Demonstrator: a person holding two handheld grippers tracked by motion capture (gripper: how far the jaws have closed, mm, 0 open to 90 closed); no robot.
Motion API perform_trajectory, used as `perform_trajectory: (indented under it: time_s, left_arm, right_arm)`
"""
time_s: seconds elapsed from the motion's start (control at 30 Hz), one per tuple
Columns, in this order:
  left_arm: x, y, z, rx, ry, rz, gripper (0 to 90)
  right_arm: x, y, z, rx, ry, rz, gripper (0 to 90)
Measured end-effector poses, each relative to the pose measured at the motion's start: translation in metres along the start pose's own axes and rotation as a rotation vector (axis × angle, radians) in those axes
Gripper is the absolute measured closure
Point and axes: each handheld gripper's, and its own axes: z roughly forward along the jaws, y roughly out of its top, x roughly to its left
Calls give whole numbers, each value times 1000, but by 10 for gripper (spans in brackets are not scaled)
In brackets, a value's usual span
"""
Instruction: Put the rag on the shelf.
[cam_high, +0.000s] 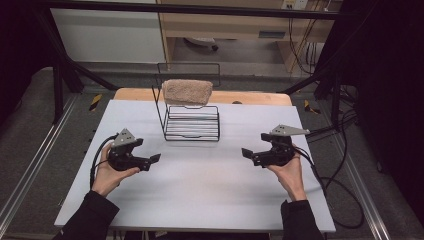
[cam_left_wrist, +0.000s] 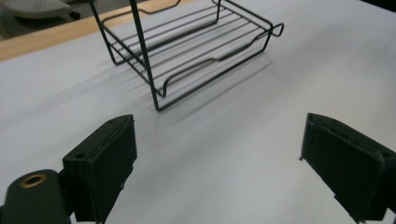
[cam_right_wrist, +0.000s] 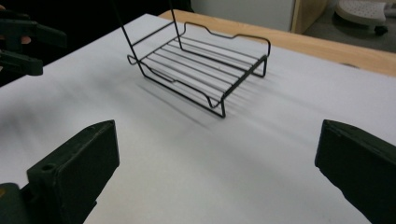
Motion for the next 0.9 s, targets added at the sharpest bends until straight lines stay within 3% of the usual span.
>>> perform_trajectory:
  time_s: [0.2,0.43,0.9]
  left_arm:
    - [4,-22,-3,10,10,-19,93]
    - [7,-38,-8,27,17,-5,94]
    - [10,-59,-10,50,22,-4,96]
  right_arm:
    - [-7,-27,-3,29,8,10,4]
    - [-15,-57,-8,55,-1,22,4]
    - [-30,-98,-28,59,-29,60,4]
